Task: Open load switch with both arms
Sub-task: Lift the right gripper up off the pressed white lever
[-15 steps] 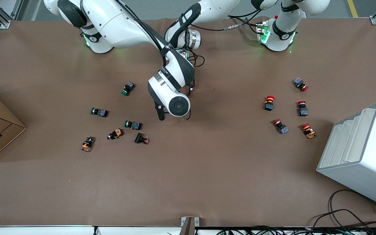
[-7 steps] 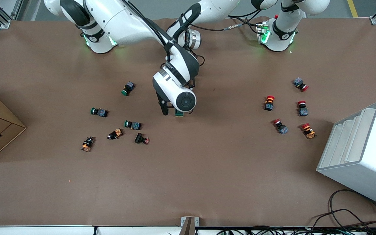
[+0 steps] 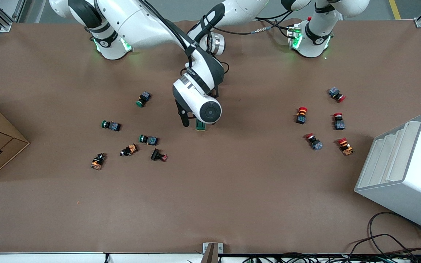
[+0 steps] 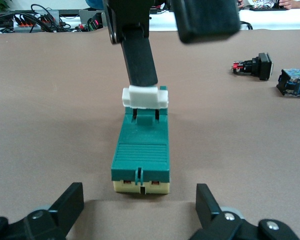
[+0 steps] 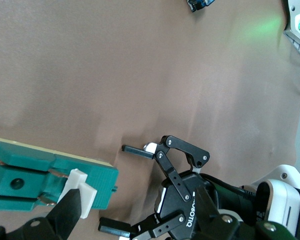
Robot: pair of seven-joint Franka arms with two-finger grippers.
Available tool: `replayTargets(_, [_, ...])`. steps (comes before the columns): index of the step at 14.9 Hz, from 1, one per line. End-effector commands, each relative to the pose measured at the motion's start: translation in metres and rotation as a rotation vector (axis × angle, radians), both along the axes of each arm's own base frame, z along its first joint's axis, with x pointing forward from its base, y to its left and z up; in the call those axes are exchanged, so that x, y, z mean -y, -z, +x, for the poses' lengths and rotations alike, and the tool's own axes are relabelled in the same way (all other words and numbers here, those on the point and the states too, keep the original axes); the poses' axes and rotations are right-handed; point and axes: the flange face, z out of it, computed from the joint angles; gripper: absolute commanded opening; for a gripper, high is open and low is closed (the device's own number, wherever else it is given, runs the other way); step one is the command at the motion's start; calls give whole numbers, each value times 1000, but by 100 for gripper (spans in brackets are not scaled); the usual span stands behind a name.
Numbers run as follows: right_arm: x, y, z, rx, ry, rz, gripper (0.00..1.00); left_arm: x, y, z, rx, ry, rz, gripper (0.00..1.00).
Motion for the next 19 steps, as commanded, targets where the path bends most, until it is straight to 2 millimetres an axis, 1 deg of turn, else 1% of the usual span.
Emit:
replayTargets(1, [3,5,-8,0,-27,-20,100,-15,38,-16,-74,5,25,99])
replayTargets(5, [1,10,-10,9,-31,-19,100,-17,39,-17,-76,6,31,99])
replayTargets(6, [-1,17,-14,13,-37,-21,100,-18,40,-19,-76,8,33,99])
replayTargets(7, [-1,21,-14,21,-33,-14,100,-18,40,-19,-76,8,33,99])
replayTargets(12, [-1,18,-14,19,-39,-13,100,-18,37,-19,-76,16,46,99])
replayTargets(14, [7,10,-3,21,-29,-3,100,-18,37,-17,-75,19,57,99])
replayTargets(16, [16,-10,14,29,-54,40,100,-17,36,-17,-77,15,56,99])
replayTargets(17, [27,-17,28,25,-62,63,100,-16,32,-16,-75,15,55,99])
replayTargets(18, [40,-31,42,20,-93,100,100,-14,29,-15,-74,15,53,99])
replayTargets(19, [58,-50,57,16,-140,147,100,-14,27,-14,-74,13,50,99])
